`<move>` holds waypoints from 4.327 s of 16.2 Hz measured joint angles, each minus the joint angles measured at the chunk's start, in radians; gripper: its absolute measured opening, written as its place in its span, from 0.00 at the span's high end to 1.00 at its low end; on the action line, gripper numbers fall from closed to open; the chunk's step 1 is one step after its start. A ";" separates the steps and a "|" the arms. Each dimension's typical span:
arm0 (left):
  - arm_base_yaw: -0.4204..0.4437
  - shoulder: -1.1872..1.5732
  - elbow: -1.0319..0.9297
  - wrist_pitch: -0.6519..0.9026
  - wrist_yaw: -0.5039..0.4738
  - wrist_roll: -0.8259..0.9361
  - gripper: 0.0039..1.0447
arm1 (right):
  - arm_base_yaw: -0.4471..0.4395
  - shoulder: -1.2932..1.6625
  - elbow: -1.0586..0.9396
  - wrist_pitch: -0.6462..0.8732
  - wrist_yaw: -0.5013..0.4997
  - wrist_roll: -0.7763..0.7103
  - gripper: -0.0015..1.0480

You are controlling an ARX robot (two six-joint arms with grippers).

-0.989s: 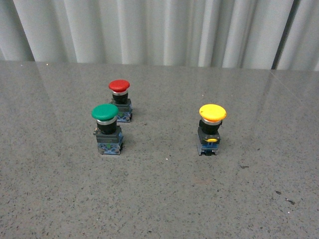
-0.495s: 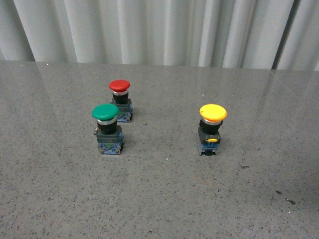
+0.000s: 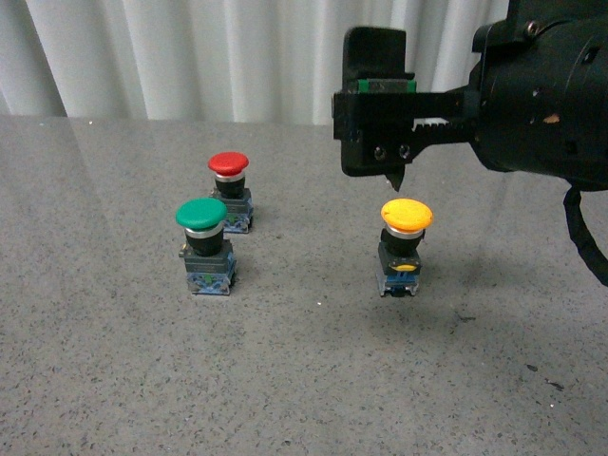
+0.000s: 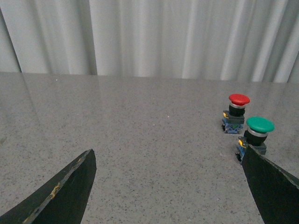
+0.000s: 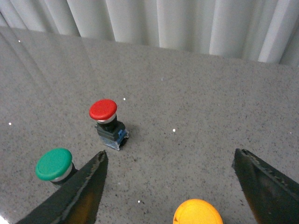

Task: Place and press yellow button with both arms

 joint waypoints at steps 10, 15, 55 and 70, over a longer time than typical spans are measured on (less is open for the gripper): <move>0.000 0.000 0.000 0.000 0.000 0.000 0.06 | -0.048 0.046 0.002 -0.096 0.025 -0.082 0.98; 0.000 0.000 0.000 0.000 0.000 0.000 0.06 | -0.037 0.091 0.011 -0.097 0.032 -0.086 0.98; 0.000 0.000 0.000 0.000 0.000 0.000 0.06 | 0.043 -0.120 0.033 -0.131 0.053 0.028 0.98; 0.000 0.000 0.000 0.000 0.000 0.000 0.06 | -0.397 -1.203 -0.523 -0.439 0.035 -0.097 0.98</move>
